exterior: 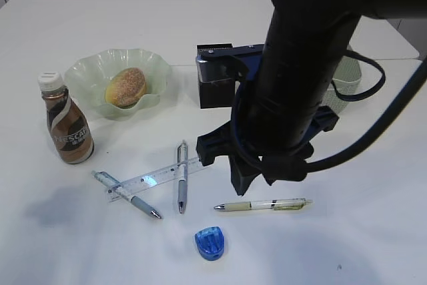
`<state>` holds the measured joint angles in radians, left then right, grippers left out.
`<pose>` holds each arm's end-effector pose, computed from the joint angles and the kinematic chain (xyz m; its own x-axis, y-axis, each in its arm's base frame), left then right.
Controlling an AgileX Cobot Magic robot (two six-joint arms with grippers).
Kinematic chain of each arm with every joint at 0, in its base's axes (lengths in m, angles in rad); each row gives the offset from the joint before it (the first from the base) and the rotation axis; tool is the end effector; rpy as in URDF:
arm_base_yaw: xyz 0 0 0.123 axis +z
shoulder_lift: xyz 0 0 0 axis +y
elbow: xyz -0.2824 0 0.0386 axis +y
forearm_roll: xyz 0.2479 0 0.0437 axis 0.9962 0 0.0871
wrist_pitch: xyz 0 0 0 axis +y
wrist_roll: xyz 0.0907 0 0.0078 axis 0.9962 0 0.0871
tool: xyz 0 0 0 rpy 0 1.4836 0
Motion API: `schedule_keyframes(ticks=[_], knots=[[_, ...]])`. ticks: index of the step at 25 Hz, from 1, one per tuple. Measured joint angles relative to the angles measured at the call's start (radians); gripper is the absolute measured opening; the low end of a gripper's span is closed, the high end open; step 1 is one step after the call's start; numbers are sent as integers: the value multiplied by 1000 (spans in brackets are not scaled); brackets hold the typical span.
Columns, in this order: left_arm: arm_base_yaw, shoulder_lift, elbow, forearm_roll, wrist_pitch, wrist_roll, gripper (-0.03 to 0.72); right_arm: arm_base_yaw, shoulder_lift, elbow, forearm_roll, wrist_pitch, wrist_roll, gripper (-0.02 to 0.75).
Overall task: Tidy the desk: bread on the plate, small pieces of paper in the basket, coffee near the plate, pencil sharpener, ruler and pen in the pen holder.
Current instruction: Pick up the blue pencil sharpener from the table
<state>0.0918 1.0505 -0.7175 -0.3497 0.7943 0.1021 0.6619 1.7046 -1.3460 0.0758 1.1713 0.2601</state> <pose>0.1898 -0.0049 0.2727 -0.8395 -0.2210 -0.4964 -0.0840 0.9554 -0.2832 0.2603 0.2109 0.2616 -0.9268 -0.3610 -0.1036 -0.3710 0.9229 0.1031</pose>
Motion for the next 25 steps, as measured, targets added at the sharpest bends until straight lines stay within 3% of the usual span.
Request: schedule_keyframes(ticks=[9, 17, 25], knots=[[0, 0, 0, 0, 0, 0, 393, 7, 106, 35, 115, -95, -46, 400], [0, 0, 0, 0, 0, 0, 386, 7, 171, 64, 126, -147, -79, 469], [0, 0, 0, 0, 0, 0, 384, 7, 203, 64, 146, -187, -84, 482]])
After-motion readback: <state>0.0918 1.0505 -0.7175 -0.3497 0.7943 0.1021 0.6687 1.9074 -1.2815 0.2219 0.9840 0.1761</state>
